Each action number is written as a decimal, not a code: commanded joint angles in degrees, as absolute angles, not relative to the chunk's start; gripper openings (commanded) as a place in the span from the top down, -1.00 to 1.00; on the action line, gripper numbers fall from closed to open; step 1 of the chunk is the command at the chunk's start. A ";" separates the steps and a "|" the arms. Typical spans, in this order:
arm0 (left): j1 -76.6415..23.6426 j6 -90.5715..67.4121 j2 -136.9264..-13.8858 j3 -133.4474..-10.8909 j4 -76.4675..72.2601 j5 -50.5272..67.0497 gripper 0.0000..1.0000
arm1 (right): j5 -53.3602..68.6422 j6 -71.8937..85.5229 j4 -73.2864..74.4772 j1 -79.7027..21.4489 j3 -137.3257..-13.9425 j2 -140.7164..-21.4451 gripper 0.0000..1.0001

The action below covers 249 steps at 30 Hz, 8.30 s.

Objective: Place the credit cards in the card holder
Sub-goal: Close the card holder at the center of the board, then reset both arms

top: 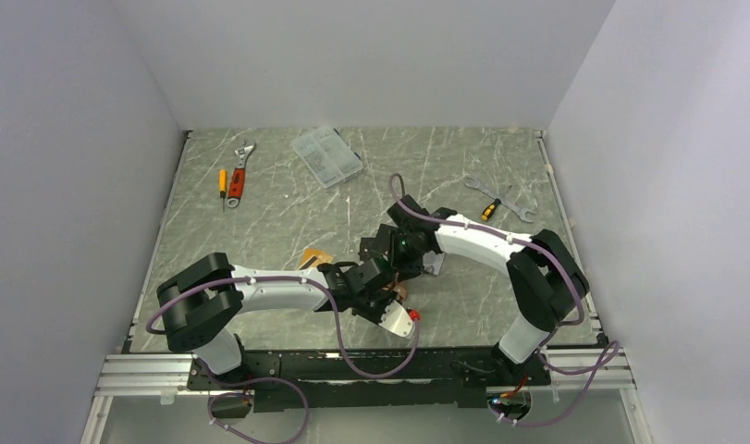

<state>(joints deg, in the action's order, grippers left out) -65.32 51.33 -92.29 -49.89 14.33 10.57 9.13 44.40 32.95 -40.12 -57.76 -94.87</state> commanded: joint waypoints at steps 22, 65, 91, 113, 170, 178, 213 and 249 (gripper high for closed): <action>-65.21 51.47 -89.68 -48.26 17.27 10.81 0.74 | 6.12 44.32 46.59 -44.19 -64.66 -95.78 0.11; -65.74 51.45 -89.74 -48.65 17.73 11.51 0.79 | 0.06 41.88 53.24 -45.34 -67.67 -98.99 0.57; -66.01 51.88 -89.65 -48.51 18.36 11.58 0.80 | 4.08 43.79 45.29 -45.66 -68.08 -98.96 1.00; -66.03 51.95 -89.58 -48.78 19.07 12.08 0.82 | 8.59 42.31 41.91 -45.68 -66.19 -102.83 1.00; -35.42 48.15 -68.69 -55.79 32.16 33.82 -0.99 | 3.49 37.22 50.60 -46.86 -69.20 -124.40 1.00; -17.59 43.43 -72.42 -58.80 30.39 44.90 -0.99 | -6.05 46.30 48.88 -52.06 -67.50 -123.19 1.00; -3.24 36.43 -73.34 -56.06 35.42 45.98 -0.99 | -17.37 46.57 47.56 -57.80 -71.08 -119.25 -0.20; 10.45 7.81 -71.98 -47.16 5.81 34.67 -0.99 | -36.60 14.38 2.44 -20.90 -46.04 -69.49 -0.96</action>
